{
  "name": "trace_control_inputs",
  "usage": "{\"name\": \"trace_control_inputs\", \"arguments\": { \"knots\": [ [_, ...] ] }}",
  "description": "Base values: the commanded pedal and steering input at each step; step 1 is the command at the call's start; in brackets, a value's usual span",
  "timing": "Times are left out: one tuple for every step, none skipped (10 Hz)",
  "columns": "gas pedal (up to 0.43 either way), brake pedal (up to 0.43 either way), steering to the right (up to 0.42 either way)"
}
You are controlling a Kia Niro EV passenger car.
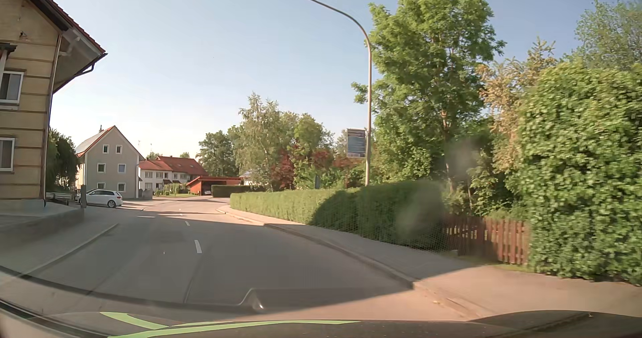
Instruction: Follow the waypoints while adhering to traffic rules and regulations
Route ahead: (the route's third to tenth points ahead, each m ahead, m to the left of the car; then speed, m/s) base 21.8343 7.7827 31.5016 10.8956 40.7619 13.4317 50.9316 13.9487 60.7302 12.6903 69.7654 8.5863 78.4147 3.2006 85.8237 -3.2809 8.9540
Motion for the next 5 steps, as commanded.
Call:
{"name": "trace_control_inputs", "arguments": {
  "knots": [
    [0.189, 0.000, -0.134],
    [0.189, 0.000, -0.134],
    [0.189, 0.000, -0.134],
    [0.189, 0.000, -0.134],
    [0.189, 0.000, -0.132]
  ]
}}
